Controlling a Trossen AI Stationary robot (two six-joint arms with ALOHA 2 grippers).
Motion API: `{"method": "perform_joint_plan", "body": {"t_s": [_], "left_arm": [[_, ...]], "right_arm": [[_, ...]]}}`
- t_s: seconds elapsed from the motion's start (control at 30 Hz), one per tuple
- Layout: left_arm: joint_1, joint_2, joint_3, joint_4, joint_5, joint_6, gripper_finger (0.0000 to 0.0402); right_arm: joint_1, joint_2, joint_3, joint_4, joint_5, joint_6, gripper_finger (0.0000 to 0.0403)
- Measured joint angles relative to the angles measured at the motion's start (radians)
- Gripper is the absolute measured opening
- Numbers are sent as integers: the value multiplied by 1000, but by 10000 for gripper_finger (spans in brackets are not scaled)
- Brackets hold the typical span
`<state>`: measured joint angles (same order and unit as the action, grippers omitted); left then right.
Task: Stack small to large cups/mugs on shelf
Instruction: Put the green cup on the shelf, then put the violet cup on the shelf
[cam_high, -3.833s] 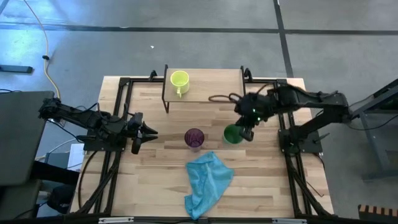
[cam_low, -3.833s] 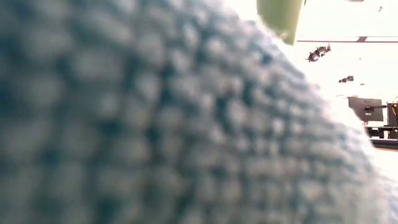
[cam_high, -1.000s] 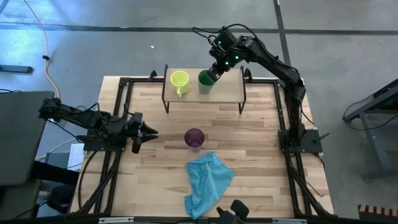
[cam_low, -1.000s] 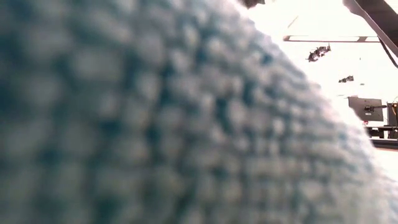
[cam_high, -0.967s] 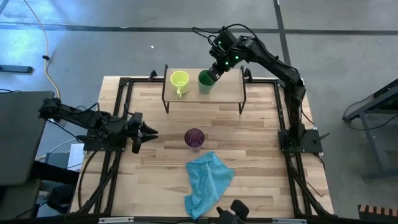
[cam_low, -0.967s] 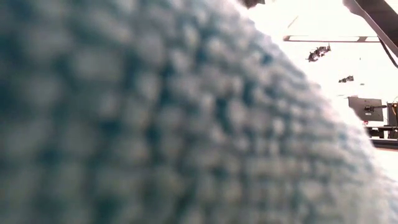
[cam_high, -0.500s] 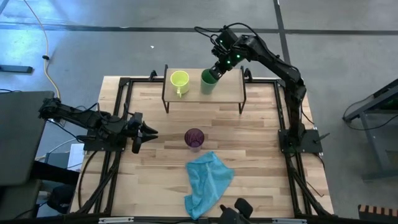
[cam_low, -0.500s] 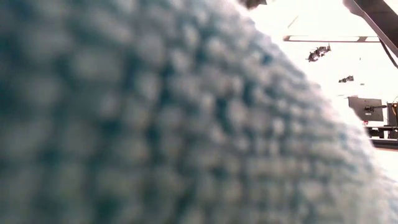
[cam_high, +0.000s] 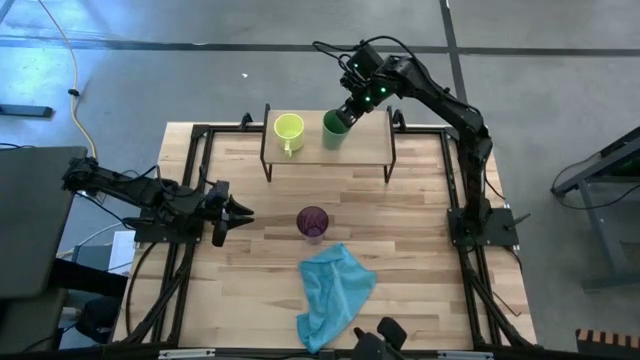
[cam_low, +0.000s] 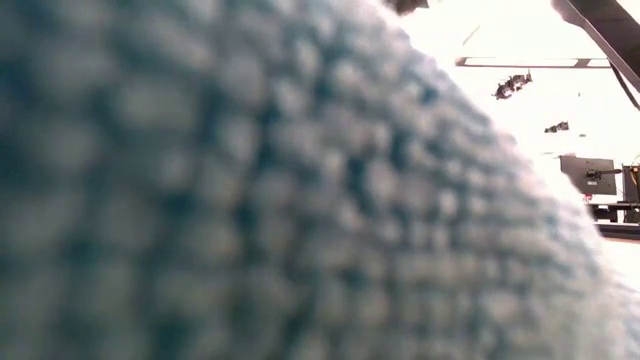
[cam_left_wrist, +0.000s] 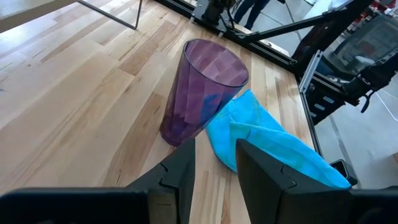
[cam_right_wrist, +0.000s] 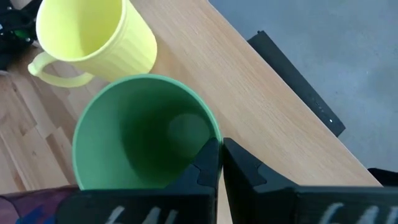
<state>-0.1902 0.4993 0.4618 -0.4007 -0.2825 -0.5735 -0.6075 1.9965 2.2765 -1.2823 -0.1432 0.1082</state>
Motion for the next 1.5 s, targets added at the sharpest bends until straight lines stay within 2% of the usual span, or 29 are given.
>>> {"method": "perform_joint_plan", "body": {"t_s": [0.93, 1.27, 1.5], "left_arm": [[0, 0, 0, 0, 0, 0, 104], [0, 0, 0, 0, 1, 0, 104], [0, 0, 0, 0, 1, -1, 104]], "right_arm": [[-1, 0, 0, 1, -22, -4, 2], [-1, 0, 0, 1, -23, -3, 59], [-1, 0, 0, 1, -22, -1, 66]]}}
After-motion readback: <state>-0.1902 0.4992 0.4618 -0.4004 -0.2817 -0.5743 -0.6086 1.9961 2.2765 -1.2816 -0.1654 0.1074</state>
